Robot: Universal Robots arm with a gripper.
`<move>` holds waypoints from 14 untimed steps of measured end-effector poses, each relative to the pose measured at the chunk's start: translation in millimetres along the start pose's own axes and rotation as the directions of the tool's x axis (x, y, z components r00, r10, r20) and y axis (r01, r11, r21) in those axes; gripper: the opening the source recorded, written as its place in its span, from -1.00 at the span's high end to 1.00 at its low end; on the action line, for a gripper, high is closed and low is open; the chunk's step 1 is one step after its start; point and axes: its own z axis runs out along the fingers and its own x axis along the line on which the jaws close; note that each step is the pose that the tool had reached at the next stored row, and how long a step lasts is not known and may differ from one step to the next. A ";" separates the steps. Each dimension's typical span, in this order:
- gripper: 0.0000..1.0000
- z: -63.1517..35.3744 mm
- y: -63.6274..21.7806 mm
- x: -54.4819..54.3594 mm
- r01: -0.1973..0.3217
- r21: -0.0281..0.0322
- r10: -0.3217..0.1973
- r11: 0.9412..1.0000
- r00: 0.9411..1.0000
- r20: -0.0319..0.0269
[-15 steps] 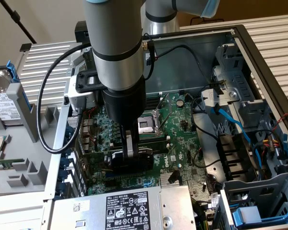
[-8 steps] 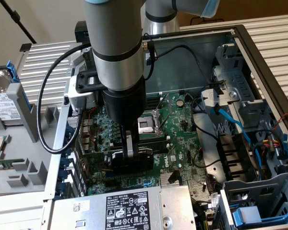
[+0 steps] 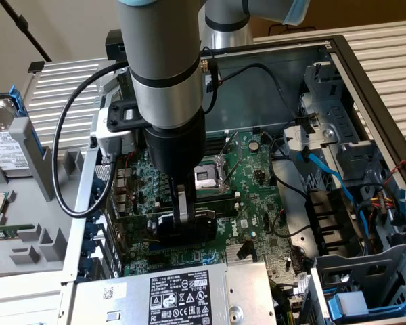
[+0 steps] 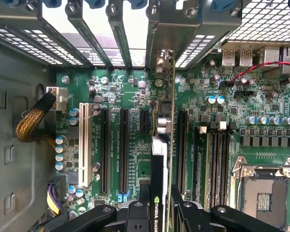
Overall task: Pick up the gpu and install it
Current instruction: 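Insert the gpu into the slot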
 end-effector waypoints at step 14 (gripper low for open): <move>0.47 0.0 1.1 0.0 0.000 0.000 0.000 1.000 1.000 0.000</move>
